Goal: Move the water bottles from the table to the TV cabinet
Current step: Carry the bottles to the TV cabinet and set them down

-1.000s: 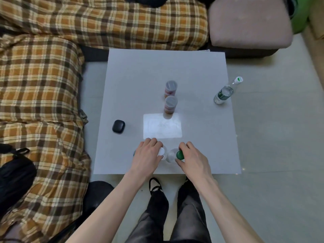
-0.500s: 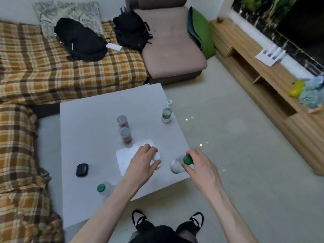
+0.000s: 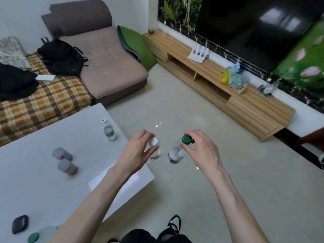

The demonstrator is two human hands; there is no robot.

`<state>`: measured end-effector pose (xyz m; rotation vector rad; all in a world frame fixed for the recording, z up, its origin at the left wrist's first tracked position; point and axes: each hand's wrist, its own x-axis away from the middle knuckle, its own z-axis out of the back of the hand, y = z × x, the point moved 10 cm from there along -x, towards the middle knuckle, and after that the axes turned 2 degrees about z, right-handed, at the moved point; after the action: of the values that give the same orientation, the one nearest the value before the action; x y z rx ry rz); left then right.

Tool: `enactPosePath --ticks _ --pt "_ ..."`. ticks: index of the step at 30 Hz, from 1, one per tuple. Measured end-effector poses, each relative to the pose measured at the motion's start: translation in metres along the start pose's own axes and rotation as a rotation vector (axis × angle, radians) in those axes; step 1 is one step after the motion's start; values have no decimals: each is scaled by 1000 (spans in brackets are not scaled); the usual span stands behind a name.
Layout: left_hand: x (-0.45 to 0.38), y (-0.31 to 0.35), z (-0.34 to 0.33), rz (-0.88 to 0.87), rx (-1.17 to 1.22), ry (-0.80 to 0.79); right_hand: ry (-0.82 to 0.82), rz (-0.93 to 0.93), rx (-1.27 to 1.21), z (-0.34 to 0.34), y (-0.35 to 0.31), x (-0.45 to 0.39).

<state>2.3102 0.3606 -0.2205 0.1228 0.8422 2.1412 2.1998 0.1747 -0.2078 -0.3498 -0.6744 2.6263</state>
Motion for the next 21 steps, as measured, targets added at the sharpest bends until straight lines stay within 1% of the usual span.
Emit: enactPosePath --ticks 6,9,15,21 --pt "-73 84 -46 -116 -3 -39 174 -31 -27 82 86 -11" --pt "-111 126 -68 -166 6 -80 228 -63 -15 117 125 -13" --pt "-184 192 -105 -253 11 -92 290 -156 25 183 197 -22" --pt "-255 239 -158 -342 70 -108 311 -244 90 228 264 -44"
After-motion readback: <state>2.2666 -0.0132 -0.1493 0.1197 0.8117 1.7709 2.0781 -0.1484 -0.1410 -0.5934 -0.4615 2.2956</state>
